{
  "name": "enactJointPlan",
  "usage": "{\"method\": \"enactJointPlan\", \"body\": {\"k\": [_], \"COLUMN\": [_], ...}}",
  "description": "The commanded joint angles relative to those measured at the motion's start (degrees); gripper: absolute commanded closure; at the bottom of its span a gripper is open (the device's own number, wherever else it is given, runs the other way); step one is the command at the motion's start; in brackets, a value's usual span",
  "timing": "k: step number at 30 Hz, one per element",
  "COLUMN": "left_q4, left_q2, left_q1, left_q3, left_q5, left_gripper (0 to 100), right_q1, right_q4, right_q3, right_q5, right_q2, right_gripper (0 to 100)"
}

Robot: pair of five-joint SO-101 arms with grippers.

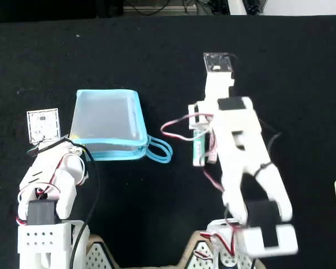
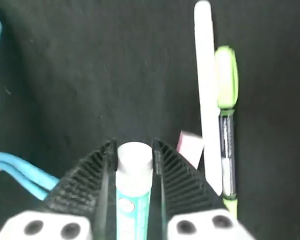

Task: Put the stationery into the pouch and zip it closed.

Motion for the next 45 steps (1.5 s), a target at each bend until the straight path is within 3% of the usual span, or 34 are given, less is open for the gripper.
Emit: {"method": "enactJointPlan", "body": {"k": [1,9,17,25,40,45], "left_q4": [-1.1,-1.1,-1.1,-1.1,-0.9,-1.0], "left_q2": [-0.8,-0.8,-0.8,-0.8,-0.8,-0.8], "left_q1": [-1.0,-1.0,-1.0,-1.0,-1.0,-1.0], "left_q3": [-1.5,-1.5,-1.5,-1.5,-1.6,-1.5], "left_q5": [-0.2,-0.2,-0.2,-0.2,-0.2,-0.3], "left_gripper": [97,97,97,97,97,97], "right_q1": [-0.8,-0.9,-0.9,-0.9,-1.1,-4.7], "right_q4": [5.5,10.0,17.8,29.2,39.9,40.1], "right_q3": [-9.6,-16.9,-24.7,-36.3,-56.0,-59.1], "right_q5": [-1.3,-1.6,-1.4,-1.1,1.4,2.4], "right_q2": [8.0,17.0,22.7,26.6,46.1,48.4], "right_gripper": [98.7,98.1,81.5,81.5,81.5,81.5]}}
